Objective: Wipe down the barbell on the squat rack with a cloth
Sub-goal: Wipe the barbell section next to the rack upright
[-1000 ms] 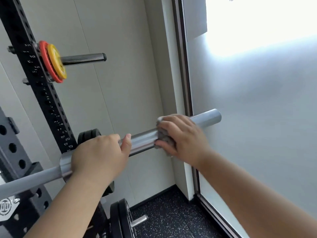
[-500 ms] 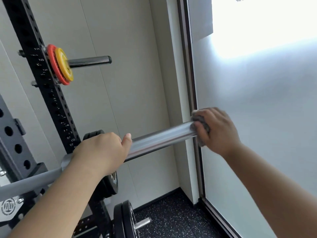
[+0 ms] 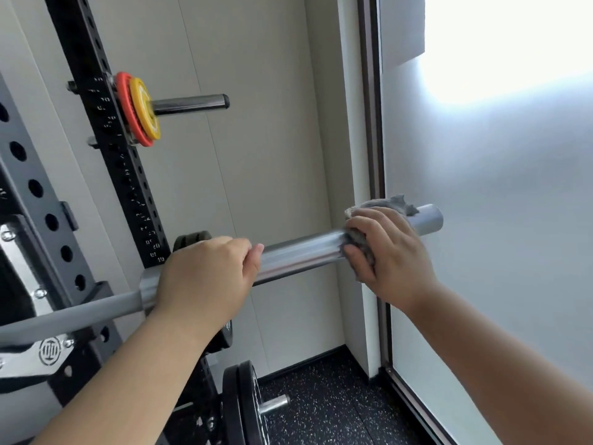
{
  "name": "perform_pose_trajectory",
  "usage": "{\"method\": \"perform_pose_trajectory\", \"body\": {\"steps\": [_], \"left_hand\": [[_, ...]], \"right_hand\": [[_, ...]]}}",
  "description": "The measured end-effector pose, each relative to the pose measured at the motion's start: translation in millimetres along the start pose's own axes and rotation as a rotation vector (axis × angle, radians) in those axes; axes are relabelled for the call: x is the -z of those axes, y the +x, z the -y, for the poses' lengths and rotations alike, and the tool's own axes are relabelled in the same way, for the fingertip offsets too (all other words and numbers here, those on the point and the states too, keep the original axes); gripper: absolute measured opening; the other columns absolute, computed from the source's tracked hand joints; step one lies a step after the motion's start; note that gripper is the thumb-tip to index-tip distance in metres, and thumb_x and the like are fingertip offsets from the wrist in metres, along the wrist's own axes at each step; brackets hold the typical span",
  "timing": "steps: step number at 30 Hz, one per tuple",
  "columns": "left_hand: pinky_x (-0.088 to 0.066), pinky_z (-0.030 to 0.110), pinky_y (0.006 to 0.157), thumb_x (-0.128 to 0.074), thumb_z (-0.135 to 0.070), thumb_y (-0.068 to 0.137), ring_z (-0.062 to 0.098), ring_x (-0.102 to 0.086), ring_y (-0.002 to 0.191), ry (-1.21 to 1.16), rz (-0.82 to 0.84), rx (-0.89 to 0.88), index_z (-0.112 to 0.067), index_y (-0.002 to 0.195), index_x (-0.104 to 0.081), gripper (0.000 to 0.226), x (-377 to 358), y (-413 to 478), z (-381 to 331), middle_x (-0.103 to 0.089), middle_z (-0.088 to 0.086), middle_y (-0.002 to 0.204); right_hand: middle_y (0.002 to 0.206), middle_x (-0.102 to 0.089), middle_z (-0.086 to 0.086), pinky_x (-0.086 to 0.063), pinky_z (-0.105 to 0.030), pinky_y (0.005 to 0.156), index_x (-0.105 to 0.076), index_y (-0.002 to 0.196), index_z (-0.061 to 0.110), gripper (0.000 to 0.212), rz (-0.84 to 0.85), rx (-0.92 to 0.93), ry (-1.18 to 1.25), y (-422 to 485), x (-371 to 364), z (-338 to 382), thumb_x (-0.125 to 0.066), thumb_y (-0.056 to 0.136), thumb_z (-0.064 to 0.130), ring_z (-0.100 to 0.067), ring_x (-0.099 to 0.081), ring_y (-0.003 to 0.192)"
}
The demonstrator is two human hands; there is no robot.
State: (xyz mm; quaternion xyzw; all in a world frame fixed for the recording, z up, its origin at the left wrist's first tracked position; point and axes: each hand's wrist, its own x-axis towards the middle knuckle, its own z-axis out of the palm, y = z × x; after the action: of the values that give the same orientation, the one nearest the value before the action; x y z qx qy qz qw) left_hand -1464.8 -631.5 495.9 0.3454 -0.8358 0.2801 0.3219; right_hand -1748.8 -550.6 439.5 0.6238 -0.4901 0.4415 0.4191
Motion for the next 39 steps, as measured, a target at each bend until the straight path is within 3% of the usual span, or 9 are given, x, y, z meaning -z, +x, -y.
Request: {"method": "perform_pose_trajectory", "body": {"steps": [2,5,8,14,18,24,27,32,39], "left_hand": [[-0.046,0.036,0.065,-0.037,-0.047,0.101,0.022,-0.065,0.067,0.051,0.005,-0.018,-0.026,0.084,-0.072,0.044,6.1,-13.9,2.6,-0.068,-0.008,0.071],[-0.043,0.049,0.097,-0.046,-0.049,0.098,0.026,-0.069,0.098,0.059,-0.044,0.017,-0.02,0.111,-0.076,0.043,16.9,-34.1,23.7,-0.076,-0.003,0.099],[-0.049,0.047,0.09,-0.045,-0.053,0.096,0.025,-0.062,0.105,-0.075,-0.06,0.108,-0.018,0.119,-0.073,0.05,15.0,-50.2,55.6,-0.068,-0.003,0.114],[-0.052,0.03,0.059,-0.032,-0.063,0.097,0.016,-0.066,0.073,-0.151,0.026,0.092,-0.023,0.134,-0.06,0.061,8.2,-66.1,89.5,-0.067,-0.008,0.12],[-0.044,0.028,0.054,-0.02,-0.065,0.1,0.015,-0.061,0.065,-0.127,0.04,0.116,-0.025,0.125,-0.058,0.059,13.3,-63.5,91.4,-0.066,-0.012,0.099],[-0.046,0.033,0.058,-0.004,-0.057,0.102,0.01,-0.056,0.061,-0.164,0.143,0.203,-0.03,0.104,-0.057,0.059,17.8,-52.5,90.9,-0.053,-0.013,0.065],[-0.048,0.035,0.059,-0.01,-0.051,0.105,0.017,-0.06,0.064,-0.151,0.054,0.191,-0.028,0.11,-0.056,0.052,12.6,-59.5,87.0,-0.064,-0.011,0.08],[-0.051,0.041,0.085,-0.03,-0.046,0.107,0.023,-0.065,0.105,-0.195,-0.065,0.032,-0.014,0.131,-0.053,0.046,1.5,-81.8,90.0,-0.061,0.001,0.129],[-0.052,0.043,0.082,-0.022,-0.041,0.105,0.02,-0.069,0.081,-0.215,-0.02,0.224,-0.022,0.131,-0.055,0.046,11.5,-68.8,97.3,-0.071,-0.006,0.098]], "right_hand": [[0.119,-0.072,-0.005,-0.047,-0.047,0.105,-0.068,0.121,0.005,0.053,0.039,-0.086,-0.057,0.9,8.4,-13.4,-0.06,0.097,0.052,-0.032,-0.064,0.116],[0.111,-0.073,-0.001,-0.044,-0.049,0.105,-0.069,0.118,0.011,0.06,0.0,-0.221,-0.152,-3.8,11.9,-24.6,-0.051,0.095,0.064,-0.032,-0.063,0.112],[0.105,-0.072,-0.001,-0.043,-0.052,0.101,-0.069,0.11,0.011,0.045,-0.052,-0.251,-0.123,3.8,1.2,1.7,-0.058,0.094,0.051,-0.033,-0.064,0.105],[0.12,-0.071,-0.001,-0.047,-0.05,0.099,-0.07,0.118,0.011,0.053,0.084,0.01,-0.035,23.3,-42.0,90.6,-0.064,0.095,0.058,-0.028,-0.066,0.112],[0.122,-0.07,0.0,-0.052,-0.047,0.087,-0.063,0.129,0.013,0.069,0.268,0.173,-0.033,36.7,-38.4,77.3,-0.06,0.092,0.072,-0.03,-0.067,0.101],[0.083,-0.068,0.006,-0.04,-0.035,0.071,-0.055,0.097,0.03,0.048,0.268,-0.067,-0.047,51.6,-21.4,82.8,-0.049,0.087,0.077,-0.03,-0.068,0.079],[0.086,-0.071,0.009,-0.04,-0.03,0.069,-0.058,0.105,0.033,0.041,0.325,-0.008,0.065,69.5,-41.3,135.6,-0.039,0.096,0.068,-0.024,-0.07,0.078],[0.101,-0.069,0.012,-0.051,-0.034,0.075,-0.055,0.124,0.028,0.057,0.538,0.186,0.152,84.1,-46.6,169.9,-0.042,0.086,0.07,-0.02,-0.067,0.087],[0.078,-0.058,0.014,-0.048,-0.033,0.061,-0.042,0.102,0.037,0.064,0.76,-0.035,-0.105,102.1,-35.0,149.6,-0.071,0.064,0.08,-0.021,-0.063,0.078]]}}
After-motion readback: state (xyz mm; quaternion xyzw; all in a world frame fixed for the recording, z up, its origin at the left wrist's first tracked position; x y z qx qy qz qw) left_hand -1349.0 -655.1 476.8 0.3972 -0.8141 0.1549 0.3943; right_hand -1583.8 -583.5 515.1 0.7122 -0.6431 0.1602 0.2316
